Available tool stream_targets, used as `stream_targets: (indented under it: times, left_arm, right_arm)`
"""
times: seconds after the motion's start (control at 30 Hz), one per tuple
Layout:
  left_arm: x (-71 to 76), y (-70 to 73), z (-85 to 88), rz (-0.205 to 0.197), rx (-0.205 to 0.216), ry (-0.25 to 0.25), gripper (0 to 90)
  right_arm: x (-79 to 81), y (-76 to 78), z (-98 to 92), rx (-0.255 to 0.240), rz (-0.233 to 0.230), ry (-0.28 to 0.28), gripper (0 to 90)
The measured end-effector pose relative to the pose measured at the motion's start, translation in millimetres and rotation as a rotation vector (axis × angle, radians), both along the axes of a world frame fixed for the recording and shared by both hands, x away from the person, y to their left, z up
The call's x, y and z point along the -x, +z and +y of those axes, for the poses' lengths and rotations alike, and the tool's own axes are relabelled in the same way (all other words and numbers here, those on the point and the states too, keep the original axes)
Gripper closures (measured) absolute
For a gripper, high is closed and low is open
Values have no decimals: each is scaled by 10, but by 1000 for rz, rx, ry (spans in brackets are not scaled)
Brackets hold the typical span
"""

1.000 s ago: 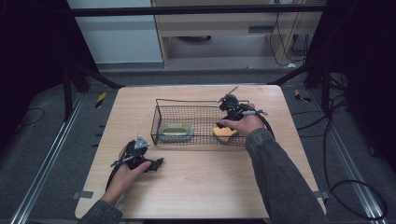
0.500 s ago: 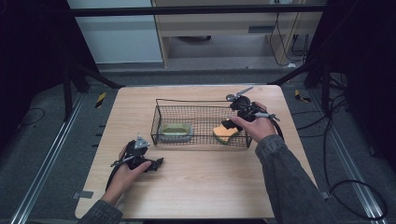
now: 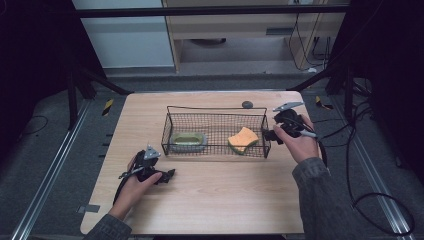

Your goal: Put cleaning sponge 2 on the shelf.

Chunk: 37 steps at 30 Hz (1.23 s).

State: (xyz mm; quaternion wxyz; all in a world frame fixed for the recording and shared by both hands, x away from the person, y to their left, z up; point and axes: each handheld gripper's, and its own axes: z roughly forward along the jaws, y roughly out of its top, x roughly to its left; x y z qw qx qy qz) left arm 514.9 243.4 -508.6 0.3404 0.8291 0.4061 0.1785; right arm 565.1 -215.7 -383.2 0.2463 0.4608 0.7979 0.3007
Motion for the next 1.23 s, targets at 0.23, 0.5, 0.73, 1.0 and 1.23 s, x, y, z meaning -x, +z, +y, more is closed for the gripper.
stream_targets:
  times: [0.23,0.5,0.73,1.0,1.23]
  left_arm:
    - [-2,0,-2,0,-1,3,0]
    - [-4,1,-3,0,-1,5,0]
    - [-17,1,5,0,0,13,0]
    - [-21,1,13,0,1,4,0]
    - [-29,1,18,0,1,0,0]
  right_arm:
    - [257,-120,-343,-21,-80,-76,168]
    - [465,-471,-544,-45,-77,-107,183]
    - [461,-924,-581,-93,34,-144,137]
    - [384,-1241,-569,-108,47,-206,90]
    - [373,-1287,-535,-113,14,-211,46]
